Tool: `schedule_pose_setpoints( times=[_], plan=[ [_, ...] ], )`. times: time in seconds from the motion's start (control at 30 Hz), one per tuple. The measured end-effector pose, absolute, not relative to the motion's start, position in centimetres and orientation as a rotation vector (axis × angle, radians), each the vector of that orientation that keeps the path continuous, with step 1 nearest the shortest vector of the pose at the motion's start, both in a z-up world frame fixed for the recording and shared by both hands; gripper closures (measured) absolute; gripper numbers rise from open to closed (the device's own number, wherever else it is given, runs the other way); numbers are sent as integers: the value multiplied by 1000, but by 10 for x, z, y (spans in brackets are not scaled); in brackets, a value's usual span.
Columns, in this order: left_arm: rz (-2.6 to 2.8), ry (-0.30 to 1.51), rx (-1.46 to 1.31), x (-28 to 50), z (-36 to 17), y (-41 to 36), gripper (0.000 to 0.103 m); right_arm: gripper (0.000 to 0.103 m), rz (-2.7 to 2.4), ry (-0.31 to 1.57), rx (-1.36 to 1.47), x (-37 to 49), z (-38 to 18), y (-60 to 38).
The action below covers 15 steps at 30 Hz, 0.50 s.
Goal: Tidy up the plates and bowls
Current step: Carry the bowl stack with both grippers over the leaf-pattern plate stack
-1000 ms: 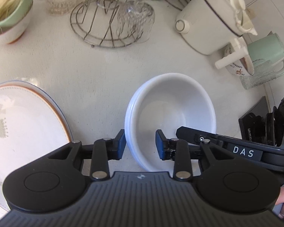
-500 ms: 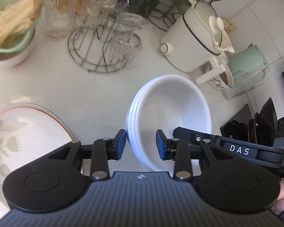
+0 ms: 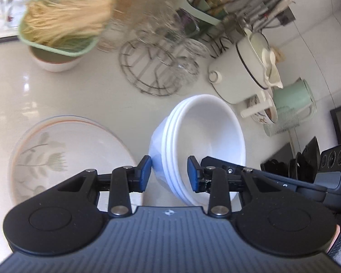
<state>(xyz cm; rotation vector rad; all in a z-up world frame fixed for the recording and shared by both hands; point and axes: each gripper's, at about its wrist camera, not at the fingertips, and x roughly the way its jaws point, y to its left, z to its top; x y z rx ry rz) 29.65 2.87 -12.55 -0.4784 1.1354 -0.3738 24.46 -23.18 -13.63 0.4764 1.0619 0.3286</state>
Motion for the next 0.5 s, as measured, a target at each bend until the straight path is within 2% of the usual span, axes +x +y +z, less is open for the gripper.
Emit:
schedule_pose_setpoints(
  times=[0.5],
  plan=[
    [-278,1154,-474,270,-145,108,65,78,369,1102,480,232,-153,-150]
  ],
)
